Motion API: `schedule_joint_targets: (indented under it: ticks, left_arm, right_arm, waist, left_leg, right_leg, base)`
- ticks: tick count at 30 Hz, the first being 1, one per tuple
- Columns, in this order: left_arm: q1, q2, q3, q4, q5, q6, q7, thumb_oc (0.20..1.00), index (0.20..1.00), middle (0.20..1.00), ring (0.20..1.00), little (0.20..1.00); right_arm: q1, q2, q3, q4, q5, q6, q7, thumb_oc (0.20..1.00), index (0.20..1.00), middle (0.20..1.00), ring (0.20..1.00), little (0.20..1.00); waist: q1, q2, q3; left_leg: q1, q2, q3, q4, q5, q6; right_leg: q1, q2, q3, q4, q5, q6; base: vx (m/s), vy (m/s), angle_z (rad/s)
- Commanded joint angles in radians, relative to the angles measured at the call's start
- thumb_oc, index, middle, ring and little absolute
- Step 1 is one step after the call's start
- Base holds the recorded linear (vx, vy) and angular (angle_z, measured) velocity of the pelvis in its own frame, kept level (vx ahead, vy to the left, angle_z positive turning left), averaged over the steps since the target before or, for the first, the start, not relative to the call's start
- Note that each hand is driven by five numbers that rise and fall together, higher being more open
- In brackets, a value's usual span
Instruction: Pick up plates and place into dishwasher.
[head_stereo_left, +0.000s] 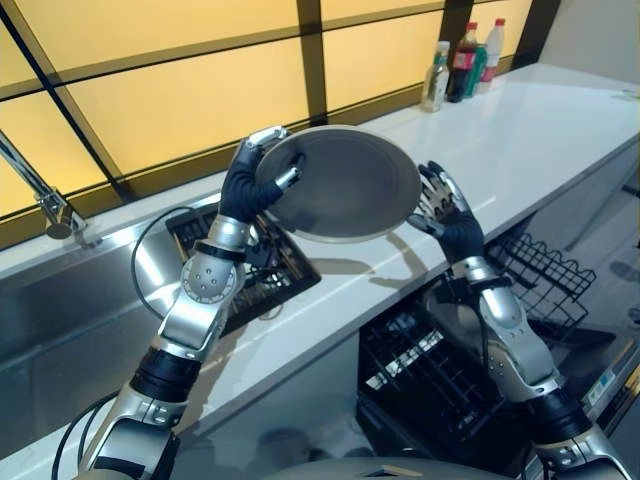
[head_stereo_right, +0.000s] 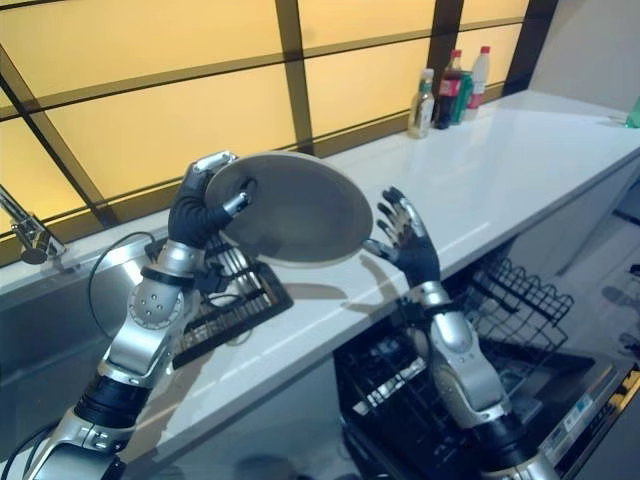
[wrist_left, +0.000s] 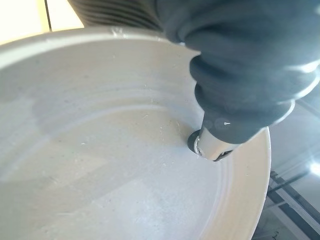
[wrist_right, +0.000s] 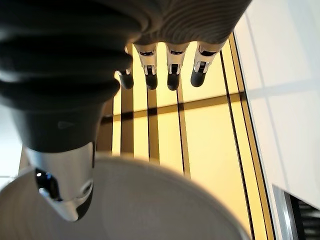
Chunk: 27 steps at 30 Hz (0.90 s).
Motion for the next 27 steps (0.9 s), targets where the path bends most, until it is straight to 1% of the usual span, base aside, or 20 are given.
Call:
schedule_joint_targets:
  ticks: [1, 6, 10, 14, 17, 23, 27]
  left_arm:
    - [-0.089, 0.043, -0.008, 0.001, 0.022, -0.029, 0.023, 0.2, 0.2, 0.2, 0.2, 0.2]
    - [-0.087, 0.047, 0.001, 0.011, 0.025, -0.033, 0.015, 0.2, 0.2, 0.2, 0.2, 0.2]
    - [-0.087, 0.046, 0.003, 0.015, 0.023, -0.041, 0.012, 0.2, 0.2, 0.2, 0.2, 0.2]
    - [-0.102, 0.036, -0.012, 0.016, 0.018, -0.033, 0.012, 0.2, 0.2, 0.2, 0.2, 0.2]
    - [-0.105, 0.025, -0.021, 0.017, 0.005, -0.03, 0.008, 0.2, 0.2, 0.2, 0.2, 0.2]
    - [-0.113, -0.005, -0.042, 0.032, 0.002, -0.018, 0.003, 0.2, 0.2, 0.2, 0.2, 0.2]
    - [-0.113, -0.007, -0.05, 0.037, 0.002, -0.018, 0.004, 0.2, 0.2, 0.2, 0.2, 0.2]
  right_arm:
    - [-0.082, 0.007, -0.018, -0.106, 0.03, -0.003, 0.009, 1.0, 1.0, 1.0, 1.0, 1.0]
    - [-0.08, 0.007, -0.026, -0.124, 0.037, 0.013, 0.027, 1.0, 1.0, 1.0, 1.0, 1.0]
    - [-0.073, 0.012, -0.024, -0.134, 0.039, 0.025, 0.068, 1.0, 1.0, 1.0, 1.0, 1.0]
    - [-0.104, 0.01, 0.022, -0.141, 0.033, 0.066, 0.145, 1.0, 1.0, 1.0, 1.0, 1.0]
    - [-0.126, 0.007, 0.05, -0.14, 0.026, 0.071, 0.163, 1.0, 1.0, 1.0, 1.0, 1.0]
    - [-0.19, 0.045, 0.097, -0.122, 0.02, 0.083, 0.139, 1.0, 1.0, 1.0, 1.0, 1.0]
    - [-0.215, 0.053, 0.102, -0.124, 0.029, 0.061, 0.103, 1.0, 1.0, 1.0, 1.0, 1.0]
  waist:
    - [0.012, -0.031, -0.001]
    - [0.015, -0.032, -0.006]
    - [0.014, -0.032, -0.006]
    - [0.018, -0.033, -0.007]
    - [0.023, -0.034, -0.008]
    - [0.036, -0.035, -0.011]
    - [0.042, -0.033, -0.013]
  left_leg:
    - [-0.004, -0.063, -0.019, 0.087, -0.141, 0.081]
    - [-0.004, -0.061, -0.026, 0.081, -0.137, 0.079]
    - [-0.004, -0.061, -0.028, 0.083, -0.139, 0.079]
    - [-0.006, -0.06, -0.029, 0.087, -0.139, 0.077]
    - [-0.007, -0.059, -0.029, 0.092, -0.14, 0.077]
    - [-0.006, -0.061, -0.036, 0.089, -0.139, 0.076]
    - [-0.005, -0.059, -0.037, 0.089, -0.138, 0.076]
  right_leg:
    - [-0.056, 0.019, 0.008, -0.043, 0.144, 0.072]
    - [-0.056, 0.017, 0.007, -0.041, 0.147, 0.073]
    - [-0.052, 0.017, 0.008, -0.046, 0.144, 0.072]
    - [-0.051, 0.016, 0.006, -0.052, 0.141, 0.072]
    - [-0.048, 0.014, 0.006, -0.055, 0.137, 0.071]
    - [-0.042, 0.01, -0.002, -0.065, 0.136, 0.069]
    - [-0.041, 0.008, -0.003, -0.062, 0.134, 0.071]
  base:
    - [0.02, -0.007, 0.04]
    - [0.01, -0.004, 0.03]
    - [0.0, 0.0, 0.0]
    - [0.0, 0.0, 0.0]
    - [0.03, -0.015, 0.0]
    - [0.02, -0.003, 0.02]
    - [0.01, 0.003, 0.05]
